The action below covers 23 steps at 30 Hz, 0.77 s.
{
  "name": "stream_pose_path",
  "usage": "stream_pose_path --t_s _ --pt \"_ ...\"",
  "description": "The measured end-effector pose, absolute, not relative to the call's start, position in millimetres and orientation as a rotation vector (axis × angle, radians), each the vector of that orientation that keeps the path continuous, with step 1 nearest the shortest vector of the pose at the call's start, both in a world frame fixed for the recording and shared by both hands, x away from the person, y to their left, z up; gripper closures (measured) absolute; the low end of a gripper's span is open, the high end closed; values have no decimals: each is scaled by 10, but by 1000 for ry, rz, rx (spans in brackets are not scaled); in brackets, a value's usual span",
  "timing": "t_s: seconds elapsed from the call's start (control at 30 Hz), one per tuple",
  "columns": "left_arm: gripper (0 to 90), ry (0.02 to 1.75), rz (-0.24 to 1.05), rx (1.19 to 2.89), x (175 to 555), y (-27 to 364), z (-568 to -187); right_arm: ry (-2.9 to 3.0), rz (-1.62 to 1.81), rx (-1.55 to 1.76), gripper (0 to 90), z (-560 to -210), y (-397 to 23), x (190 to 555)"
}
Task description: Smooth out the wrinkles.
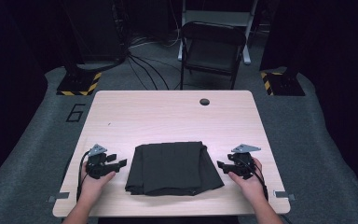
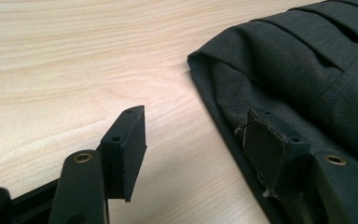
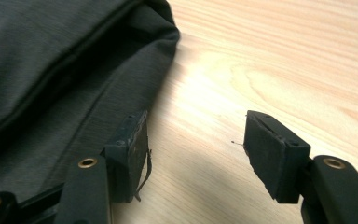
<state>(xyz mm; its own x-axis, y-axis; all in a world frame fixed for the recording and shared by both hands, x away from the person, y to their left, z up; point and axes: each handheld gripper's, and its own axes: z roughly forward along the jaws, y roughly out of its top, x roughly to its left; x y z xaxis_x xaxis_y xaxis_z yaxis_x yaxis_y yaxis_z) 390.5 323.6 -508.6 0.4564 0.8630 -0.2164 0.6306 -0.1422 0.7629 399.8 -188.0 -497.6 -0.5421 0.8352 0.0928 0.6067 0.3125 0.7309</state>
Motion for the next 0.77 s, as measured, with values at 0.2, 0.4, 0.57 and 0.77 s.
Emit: stream_pose_path --t_s 0.2,0.4,0.57,0.77 --pt "378 1291 346 1865 3924 3267 -5114 2262 1051 1356 392 -5015 -1907 4022" --pt "372 1322 347 1857 3955 3271 -5137 2283 1032 1341 391 -5027 -1909 4007" --pt "370 1334 350 1855 3983 3272 -5133 2276 1025 1350 390 -5030 -1937 3983" --pt "367 1337 349 1862 4001 3253 -5126 2262 1028 1369 387 -5037 -1966 3965"
